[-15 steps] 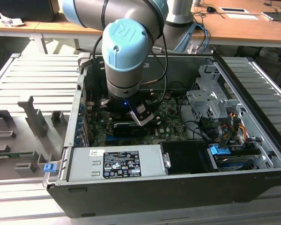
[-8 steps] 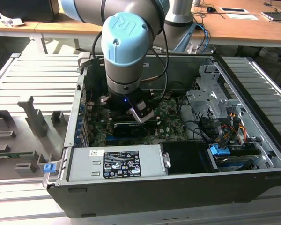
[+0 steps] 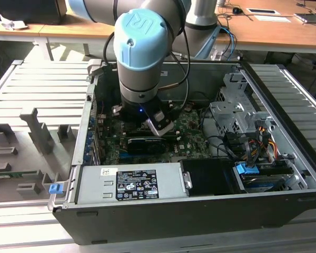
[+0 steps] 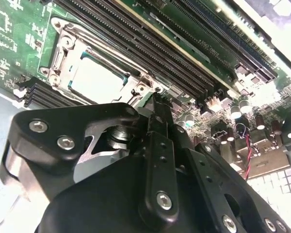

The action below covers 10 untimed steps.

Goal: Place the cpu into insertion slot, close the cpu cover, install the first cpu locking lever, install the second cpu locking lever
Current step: 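Install the second cpu locking lever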

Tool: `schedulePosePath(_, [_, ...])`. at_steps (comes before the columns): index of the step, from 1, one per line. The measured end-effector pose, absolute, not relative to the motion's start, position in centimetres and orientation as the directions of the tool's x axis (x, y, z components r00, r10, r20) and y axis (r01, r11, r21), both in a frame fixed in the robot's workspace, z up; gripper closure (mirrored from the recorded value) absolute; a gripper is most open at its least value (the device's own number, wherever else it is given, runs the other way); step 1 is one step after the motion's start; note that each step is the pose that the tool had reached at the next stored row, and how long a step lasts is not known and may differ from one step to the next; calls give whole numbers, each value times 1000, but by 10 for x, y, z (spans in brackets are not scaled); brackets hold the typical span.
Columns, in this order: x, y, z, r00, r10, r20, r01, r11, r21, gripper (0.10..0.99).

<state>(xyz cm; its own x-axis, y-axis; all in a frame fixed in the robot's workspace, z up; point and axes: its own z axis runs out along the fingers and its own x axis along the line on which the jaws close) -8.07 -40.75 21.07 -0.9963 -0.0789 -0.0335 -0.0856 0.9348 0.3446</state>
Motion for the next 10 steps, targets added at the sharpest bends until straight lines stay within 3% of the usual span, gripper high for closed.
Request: schedulePosePath(10, [-81, -407, 216, -996, -79, -32, -85, 934, 346, 980])
